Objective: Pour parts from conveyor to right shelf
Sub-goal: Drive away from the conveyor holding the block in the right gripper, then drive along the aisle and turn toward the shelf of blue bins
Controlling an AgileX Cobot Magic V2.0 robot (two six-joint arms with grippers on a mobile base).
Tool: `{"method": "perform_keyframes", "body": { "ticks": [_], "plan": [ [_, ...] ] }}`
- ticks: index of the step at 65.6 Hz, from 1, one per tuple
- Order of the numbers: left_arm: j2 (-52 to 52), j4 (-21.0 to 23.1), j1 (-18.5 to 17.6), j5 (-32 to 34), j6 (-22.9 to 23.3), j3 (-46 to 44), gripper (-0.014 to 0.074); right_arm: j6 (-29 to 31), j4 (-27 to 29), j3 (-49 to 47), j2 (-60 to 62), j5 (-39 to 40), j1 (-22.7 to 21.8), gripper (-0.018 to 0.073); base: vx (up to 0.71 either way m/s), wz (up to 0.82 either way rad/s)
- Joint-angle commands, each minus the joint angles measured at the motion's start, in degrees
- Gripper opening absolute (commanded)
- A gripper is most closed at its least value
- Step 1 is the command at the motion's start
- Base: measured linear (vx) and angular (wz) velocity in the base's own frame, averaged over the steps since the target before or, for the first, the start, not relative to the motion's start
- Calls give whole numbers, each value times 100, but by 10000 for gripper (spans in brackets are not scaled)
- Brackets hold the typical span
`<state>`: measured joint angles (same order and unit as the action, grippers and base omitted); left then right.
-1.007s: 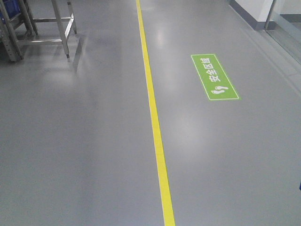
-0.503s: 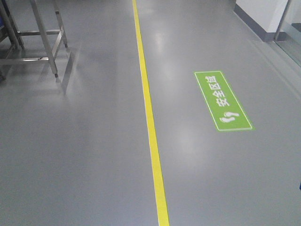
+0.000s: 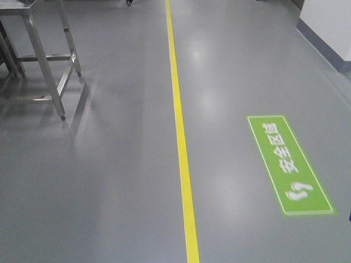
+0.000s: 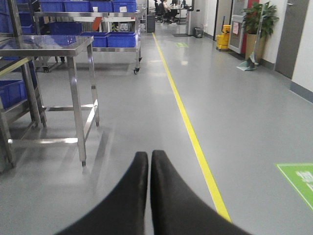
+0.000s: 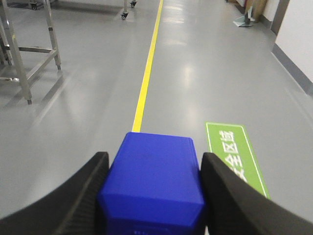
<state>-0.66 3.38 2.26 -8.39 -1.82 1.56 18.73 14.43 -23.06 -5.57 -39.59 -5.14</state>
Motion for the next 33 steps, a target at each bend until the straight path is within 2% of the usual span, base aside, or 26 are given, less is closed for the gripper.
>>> {"method": "perform_keyframes", "body": {
  "ticks": [1,33],
  "plan": [
    [-13,46,-37,435,46,-116,-6,45,31,-145,-64,475,-22,-5,86,12],
    [-13,46,-37,435,46,-116,-6,45,17,-145,-64,475,-22,-5,86,4]
  ]
}}
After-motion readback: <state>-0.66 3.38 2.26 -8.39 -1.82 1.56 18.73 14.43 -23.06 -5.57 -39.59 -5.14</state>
